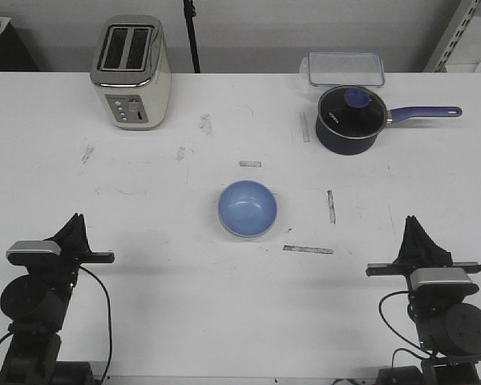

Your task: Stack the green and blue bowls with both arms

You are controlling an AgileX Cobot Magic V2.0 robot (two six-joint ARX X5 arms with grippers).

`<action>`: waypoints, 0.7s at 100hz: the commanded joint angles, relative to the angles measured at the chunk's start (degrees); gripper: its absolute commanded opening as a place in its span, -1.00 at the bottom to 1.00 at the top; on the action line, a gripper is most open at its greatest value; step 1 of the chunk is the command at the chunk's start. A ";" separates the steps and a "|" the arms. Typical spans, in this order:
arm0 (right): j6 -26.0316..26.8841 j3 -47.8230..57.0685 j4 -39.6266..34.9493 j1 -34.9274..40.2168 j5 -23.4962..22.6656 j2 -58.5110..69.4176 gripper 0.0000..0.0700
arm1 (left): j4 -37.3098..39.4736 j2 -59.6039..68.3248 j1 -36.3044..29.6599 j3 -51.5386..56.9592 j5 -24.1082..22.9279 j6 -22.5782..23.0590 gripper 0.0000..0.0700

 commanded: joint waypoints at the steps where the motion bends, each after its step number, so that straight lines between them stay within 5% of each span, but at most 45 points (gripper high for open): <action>1: -0.24 0.46 0.79 0.07 -0.02 -0.02 -0.97 | 0.61 -0.33 0.04 0.20 -0.09 0.31 -1.00; 70: -0.24 0.46 0.79 0.07 0.00 -0.02 -0.97 | 6.32 -10.84 -1.86 -11.19 3.10 0.46 -0.99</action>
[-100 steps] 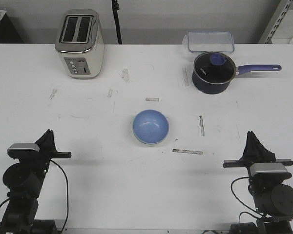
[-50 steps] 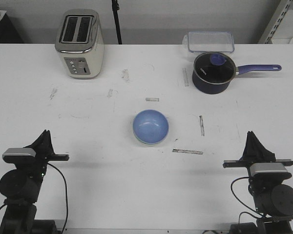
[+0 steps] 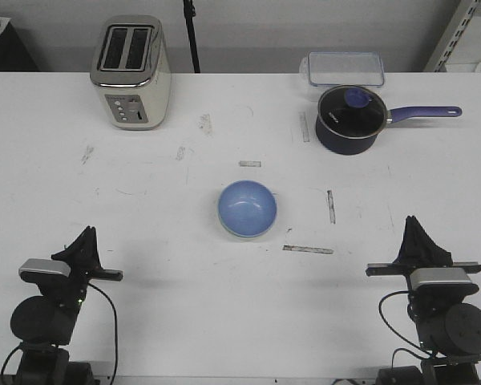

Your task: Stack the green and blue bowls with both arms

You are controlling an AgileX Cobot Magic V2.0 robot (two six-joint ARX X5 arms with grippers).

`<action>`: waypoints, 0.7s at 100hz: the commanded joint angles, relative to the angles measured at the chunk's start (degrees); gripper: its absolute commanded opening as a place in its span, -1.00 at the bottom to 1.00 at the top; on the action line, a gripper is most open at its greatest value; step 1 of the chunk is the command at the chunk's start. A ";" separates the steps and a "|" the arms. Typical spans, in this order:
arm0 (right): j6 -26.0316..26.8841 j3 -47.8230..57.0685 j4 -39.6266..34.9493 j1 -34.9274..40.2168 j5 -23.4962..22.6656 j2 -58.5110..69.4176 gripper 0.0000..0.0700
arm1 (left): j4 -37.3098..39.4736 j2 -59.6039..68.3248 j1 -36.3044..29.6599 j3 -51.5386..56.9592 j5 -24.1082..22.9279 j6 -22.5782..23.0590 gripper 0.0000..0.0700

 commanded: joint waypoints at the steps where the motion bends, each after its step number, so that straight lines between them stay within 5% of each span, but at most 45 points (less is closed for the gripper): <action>1: -0.24 0.46 0.76 0.04 0.00 -0.02 -0.98 | 1.07 -1.88 -0.11 -1.05 0.04 0.44 -0.99; 70: -0.24 0.46 0.76 0.07 -0.02 -0.02 -0.97 | 0.81 -17.25 0.35 -12.74 -3.45 0.46 -0.99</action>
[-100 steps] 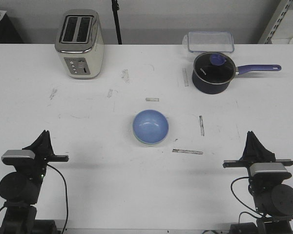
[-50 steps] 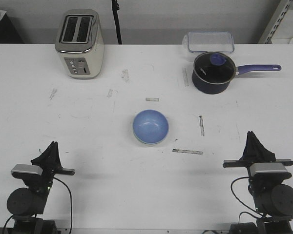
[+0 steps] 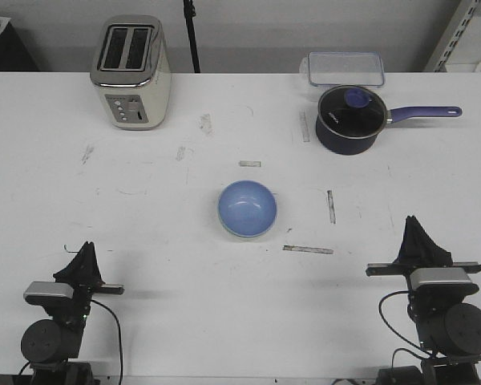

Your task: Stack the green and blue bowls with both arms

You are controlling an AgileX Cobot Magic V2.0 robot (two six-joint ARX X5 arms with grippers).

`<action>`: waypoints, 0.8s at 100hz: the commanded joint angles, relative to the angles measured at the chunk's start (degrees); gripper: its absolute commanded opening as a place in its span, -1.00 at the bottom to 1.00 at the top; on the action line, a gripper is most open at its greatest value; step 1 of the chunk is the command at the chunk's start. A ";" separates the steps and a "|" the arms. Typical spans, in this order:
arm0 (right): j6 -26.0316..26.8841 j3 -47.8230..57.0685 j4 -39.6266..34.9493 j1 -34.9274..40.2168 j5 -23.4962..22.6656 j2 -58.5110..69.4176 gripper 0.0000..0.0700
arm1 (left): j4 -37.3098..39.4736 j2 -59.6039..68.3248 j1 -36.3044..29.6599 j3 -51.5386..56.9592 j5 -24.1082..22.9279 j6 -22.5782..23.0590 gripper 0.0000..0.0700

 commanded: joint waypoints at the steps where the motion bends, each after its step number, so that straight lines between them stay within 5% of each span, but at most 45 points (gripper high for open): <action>1: -0.24 0.46 0.76 0.07 -0.04 -0.02 -0.97 | 1.36 -0.72 0.39 -1.14 -0.35 0.44 -0.99; 80: -0.24 0.48 0.76 0.07 -0.04 -0.02 -0.98 | -0.37 -0.74 1.46 -2.58 0.37 0.28 -0.99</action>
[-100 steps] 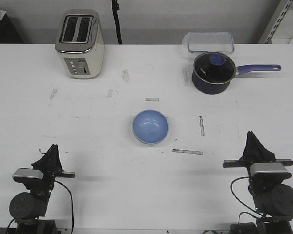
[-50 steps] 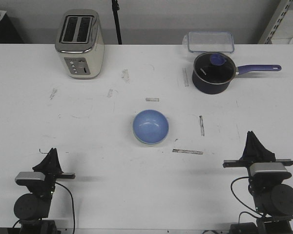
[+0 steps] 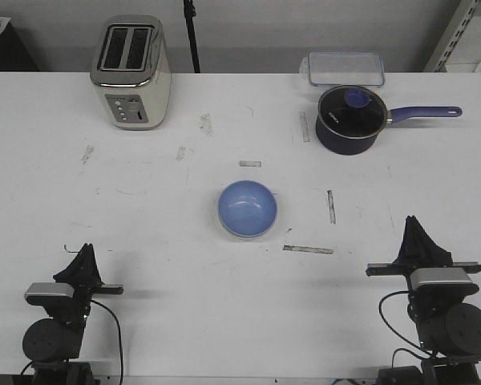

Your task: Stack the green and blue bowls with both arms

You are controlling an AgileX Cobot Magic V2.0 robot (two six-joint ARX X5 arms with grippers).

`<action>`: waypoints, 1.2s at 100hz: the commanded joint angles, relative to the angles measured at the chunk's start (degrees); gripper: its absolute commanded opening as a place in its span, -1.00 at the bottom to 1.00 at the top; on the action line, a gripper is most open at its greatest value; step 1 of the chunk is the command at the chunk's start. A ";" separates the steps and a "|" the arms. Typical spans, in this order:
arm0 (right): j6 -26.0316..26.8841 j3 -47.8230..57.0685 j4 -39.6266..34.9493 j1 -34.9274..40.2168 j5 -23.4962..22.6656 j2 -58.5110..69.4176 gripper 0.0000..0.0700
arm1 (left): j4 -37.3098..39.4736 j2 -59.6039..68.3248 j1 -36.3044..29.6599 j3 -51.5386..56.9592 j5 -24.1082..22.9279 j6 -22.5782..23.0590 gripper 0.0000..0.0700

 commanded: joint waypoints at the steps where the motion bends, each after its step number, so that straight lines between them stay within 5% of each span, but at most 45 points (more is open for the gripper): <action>1: -0.24 0.48 0.76 0.07 -0.02 -0.02 -0.98 | 0.57 -0.09 0.11 -1.25 0.17 0.28 -0.99; 69: -0.28 0.22 -0.26 -0.11 2.27 -1.05 -0.97 | 0.59 -0.09 0.11 -1.25 0.17 0.28 -0.99; 98: -0.20 -11.91 14.49 -1.97 0.72 -3.06 -0.97 | 0.59 -0.09 0.11 -1.25 0.17 0.28 -0.99; 120: 0.33 -19.69 14.95 -2.25 -0.20 -8.20 -0.97 | 0.57 -0.09 0.11 -1.25 0.15 0.28 -0.99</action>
